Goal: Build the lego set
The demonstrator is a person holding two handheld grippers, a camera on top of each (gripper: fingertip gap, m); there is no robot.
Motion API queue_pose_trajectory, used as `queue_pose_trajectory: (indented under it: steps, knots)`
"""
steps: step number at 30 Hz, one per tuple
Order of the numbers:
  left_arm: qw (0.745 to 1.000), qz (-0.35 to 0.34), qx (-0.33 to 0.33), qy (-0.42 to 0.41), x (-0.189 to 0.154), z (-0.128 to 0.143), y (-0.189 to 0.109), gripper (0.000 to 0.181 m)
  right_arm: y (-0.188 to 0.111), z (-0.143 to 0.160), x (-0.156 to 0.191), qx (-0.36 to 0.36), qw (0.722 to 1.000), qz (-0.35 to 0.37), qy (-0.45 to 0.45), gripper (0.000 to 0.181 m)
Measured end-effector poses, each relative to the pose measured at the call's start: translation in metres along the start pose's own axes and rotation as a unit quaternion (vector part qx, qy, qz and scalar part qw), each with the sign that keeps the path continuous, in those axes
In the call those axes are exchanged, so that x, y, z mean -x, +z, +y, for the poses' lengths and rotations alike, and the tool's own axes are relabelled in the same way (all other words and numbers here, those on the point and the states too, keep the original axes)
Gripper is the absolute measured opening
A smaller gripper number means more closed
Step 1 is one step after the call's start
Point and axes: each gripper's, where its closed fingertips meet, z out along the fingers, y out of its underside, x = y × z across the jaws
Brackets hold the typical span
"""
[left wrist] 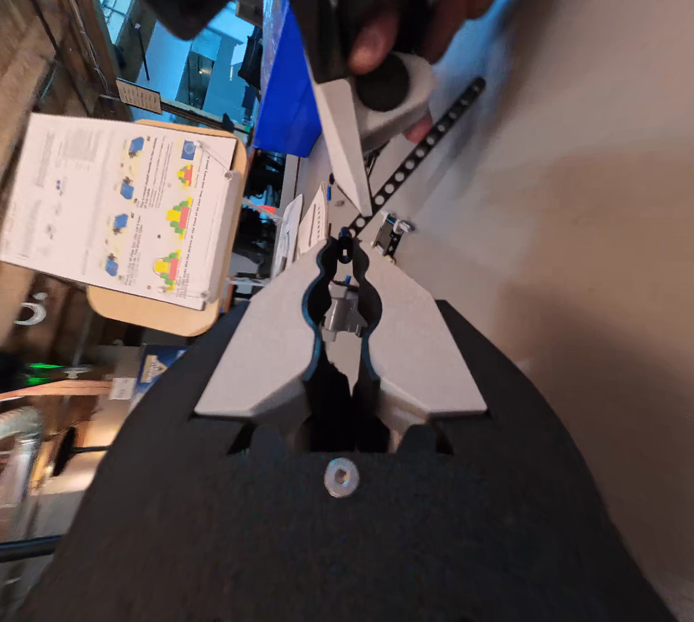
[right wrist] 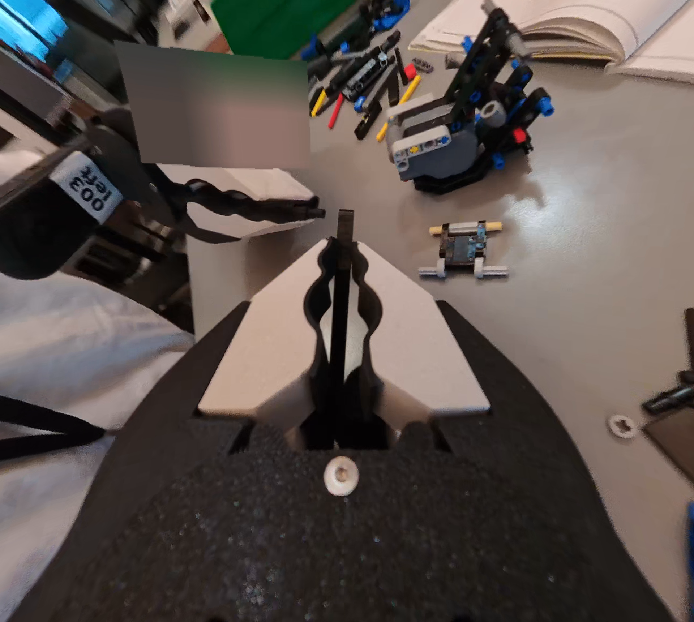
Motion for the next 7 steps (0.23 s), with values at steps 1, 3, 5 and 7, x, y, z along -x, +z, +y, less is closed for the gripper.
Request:
queue_pose_trajectory:
  steps: [1,3,5,7]
  knots:
    - [1.0,-0.006,0.01,0.024,-0.002,0.001,0.001,0.005,0.0,0.001,0.0,0.018,1.0,0.014,-0.021,0.006]
    - [0.998,-0.008,0.02,0.058,-0.009,0.002,0.003,0.006,0.001,0.002,0.001,0.043,0.997,0.042,-0.055,0.006]
    - [0.996,-0.012,0.024,0.08,-0.012,0.001,0.004,0.005,0.002,0.005,0.0,0.067,0.993,0.066,-0.077,0.006]
    - [0.994,-0.017,0.029,0.105,-0.015,0.001,0.005,0.005,0.002,0.007,-0.001,0.079,0.99,0.08,-0.089,0.006]
